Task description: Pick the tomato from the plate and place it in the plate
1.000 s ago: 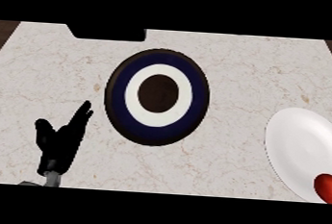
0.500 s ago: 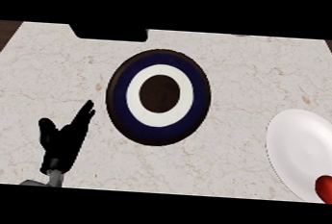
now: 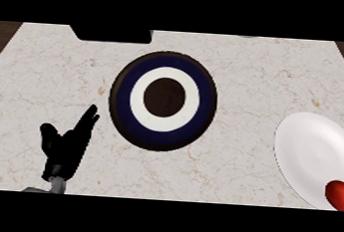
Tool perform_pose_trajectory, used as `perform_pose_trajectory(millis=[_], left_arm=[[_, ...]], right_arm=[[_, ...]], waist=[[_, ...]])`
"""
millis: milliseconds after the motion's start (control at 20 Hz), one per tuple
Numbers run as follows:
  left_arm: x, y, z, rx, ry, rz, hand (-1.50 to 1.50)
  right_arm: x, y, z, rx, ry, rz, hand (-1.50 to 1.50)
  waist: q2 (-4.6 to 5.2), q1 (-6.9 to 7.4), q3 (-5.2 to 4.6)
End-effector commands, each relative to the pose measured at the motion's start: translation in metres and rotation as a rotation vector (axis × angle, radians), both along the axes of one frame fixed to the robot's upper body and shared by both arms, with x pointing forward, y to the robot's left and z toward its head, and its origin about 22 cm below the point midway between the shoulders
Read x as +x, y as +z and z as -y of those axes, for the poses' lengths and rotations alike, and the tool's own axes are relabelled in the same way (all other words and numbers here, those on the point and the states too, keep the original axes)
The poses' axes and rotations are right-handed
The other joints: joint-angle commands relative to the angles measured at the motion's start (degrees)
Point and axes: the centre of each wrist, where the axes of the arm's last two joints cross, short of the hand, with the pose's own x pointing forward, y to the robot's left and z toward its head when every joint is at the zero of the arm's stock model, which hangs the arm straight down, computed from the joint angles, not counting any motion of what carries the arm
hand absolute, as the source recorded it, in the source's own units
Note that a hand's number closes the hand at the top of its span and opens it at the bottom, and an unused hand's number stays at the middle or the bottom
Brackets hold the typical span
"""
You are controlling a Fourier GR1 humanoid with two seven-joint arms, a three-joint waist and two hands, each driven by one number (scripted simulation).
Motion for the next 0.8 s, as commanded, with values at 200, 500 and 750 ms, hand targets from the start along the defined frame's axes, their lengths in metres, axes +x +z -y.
perform_pose_trajectory(millis=[200,500,750], left_arm=[[-0.01,-0.013,-0.004,-0.008,0.008,-0.061,0.0],[0.003,0.006,0.007,0.0,-0.006,-0.039,0.0],[0.008,-0.006,-0.002,0.002,-0.001,-0.061,0.0]], right_arm=[[-0.005,-0.005,-0.032,0.025,0.065,-0.099,-1.5],[0.02,-0.014,-0.074,0.05,0.069,-0.093,-1.5],[0.004,-0.031,-0.086,-0.026,0.071,-0.116,-1.5]], waist=[[0.24,-0.28,-0.22],[0.3,0.02,-0.19],[0.33,-0.24,-0.2]])
